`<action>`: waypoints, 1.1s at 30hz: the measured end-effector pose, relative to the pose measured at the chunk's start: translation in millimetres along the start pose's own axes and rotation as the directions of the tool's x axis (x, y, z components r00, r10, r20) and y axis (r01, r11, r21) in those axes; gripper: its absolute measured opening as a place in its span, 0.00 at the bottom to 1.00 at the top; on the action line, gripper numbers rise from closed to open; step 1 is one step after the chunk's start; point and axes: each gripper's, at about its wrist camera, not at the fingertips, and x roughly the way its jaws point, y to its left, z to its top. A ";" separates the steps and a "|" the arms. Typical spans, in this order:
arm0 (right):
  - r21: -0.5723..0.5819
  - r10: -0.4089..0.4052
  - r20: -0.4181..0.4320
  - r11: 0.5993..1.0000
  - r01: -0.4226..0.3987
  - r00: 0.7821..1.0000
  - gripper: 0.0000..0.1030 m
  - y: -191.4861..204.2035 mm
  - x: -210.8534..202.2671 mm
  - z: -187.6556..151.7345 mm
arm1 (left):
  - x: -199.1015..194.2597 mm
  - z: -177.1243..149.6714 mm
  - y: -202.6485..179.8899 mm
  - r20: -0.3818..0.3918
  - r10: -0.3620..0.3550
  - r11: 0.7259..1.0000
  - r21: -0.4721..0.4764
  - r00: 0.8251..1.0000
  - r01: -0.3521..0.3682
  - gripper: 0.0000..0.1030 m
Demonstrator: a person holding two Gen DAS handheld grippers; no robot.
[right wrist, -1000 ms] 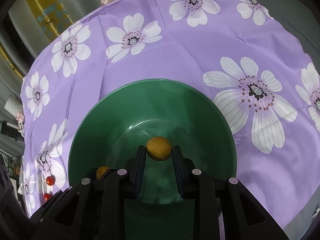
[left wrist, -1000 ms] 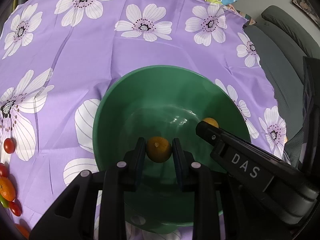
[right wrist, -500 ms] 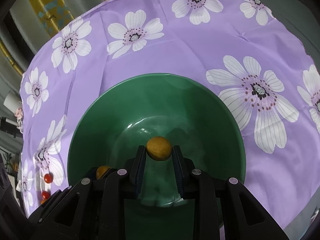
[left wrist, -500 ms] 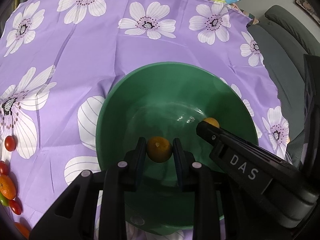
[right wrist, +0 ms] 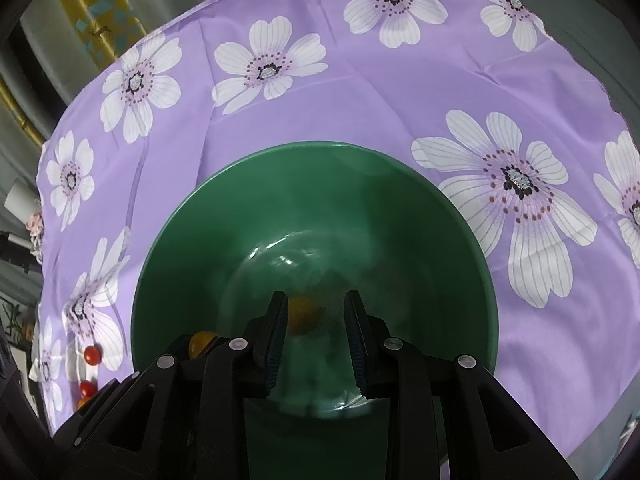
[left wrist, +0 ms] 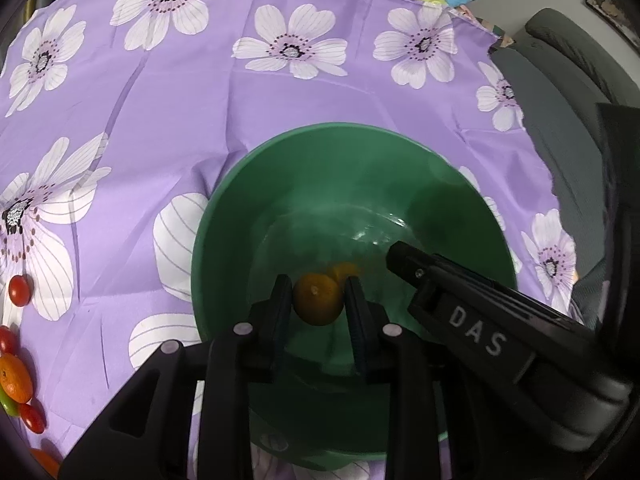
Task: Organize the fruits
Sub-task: 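Open both grippers to drop the fruits into the green bowl, then move both grippers back over the remaining fruits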
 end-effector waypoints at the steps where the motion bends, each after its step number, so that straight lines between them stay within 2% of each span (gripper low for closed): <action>1: 0.005 -0.001 0.001 1.000 0.001 1.000 0.28 0.2 -0.9 0.5 | -3.8 -0.3 0.4 0.006 -0.004 1.000 0.000 1.000 0.004 0.33; 2: 0.013 -0.003 0.006 1.000 0.003 1.000 0.31 -0.6 -2.6 1.1 | -9.4 -0.8 0.0 0.019 -0.004 1.000 0.010 1.000 0.004 0.40; 3: 0.019 -0.006 0.016 1.000 0.006 1.000 0.34 -1.0 -4.8 1.4 | -14.8 -1.2 -0.6 0.033 -0.004 1.000 0.021 0.999 0.004 0.42; 5: 0.028 -0.014 0.046 1.000 0.013 0.999 0.51 -1.1 -10.9 1.0 | -27.2 -1.8 -2.0 0.060 0.002 0.999 0.045 0.998 -0.004 0.55; 6: 0.031 -0.008 0.058 0.999 0.006 0.998 0.53 -0.8 -13.9 0.7 | -34.8 -2.3 -0.5 0.076 0.010 0.999 0.047 0.997 -0.013 0.57; 10: 0.025 0.058 0.085 0.998 -0.061 0.995 0.53 3.6 -23.8 0.2 | -65.6 -4.0 15.4 0.130 0.002 1.000 0.015 0.992 -0.004 0.58; 13: -0.010 0.093 0.108 0.996 -0.092 0.990 0.53 14.7 -33.4 -2.8 | -91.5 -8.4 40.1 0.185 0.012 0.999 -0.040 0.983 -0.005 0.67; 17: -0.071 0.150 0.112 0.987 -0.143 0.982 0.54 36.1 -41.0 -7.0 | -118.8 -16.7 92.0 0.213 0.141 0.985 -0.131 0.967 -0.115 0.67; 21: -0.124 0.233 0.065 0.967 -0.224 0.970 0.54 60.6 -40.5 -13.0 | -135.4 -26.7 142.2 0.185 0.263 0.946 -0.243 0.947 -0.215 0.67; 25: -0.184 0.320 -0.023 0.930 -0.319 0.947 0.54 94.0 -34.2 -24.8 | -137.9 -41.4 189.5 0.136 0.292 0.909 -0.347 0.947 -0.231 0.65; 28: -0.241 0.348 -0.073 0.903 -0.355 0.935 0.54 120.5 -28.6 -36.5 | -132.9 -45.9 208.2 0.084 0.335 0.881 -0.382 0.939 -0.280 0.62; 31: -0.297 0.340 -0.103 0.886 -0.355 0.935 0.54 147.4 -18.0 -52.0 | -125.9 -46.9 216.1 0.065 0.337 0.878 -0.381 0.939 -0.289 0.60; 33: -0.325 0.329 -0.141 0.876 -0.358 0.934 0.54 161.3 -8.1 -62.5 | -119.1 -46.4 222.2 0.032 0.338 0.874 -0.381 0.941 -0.301 0.55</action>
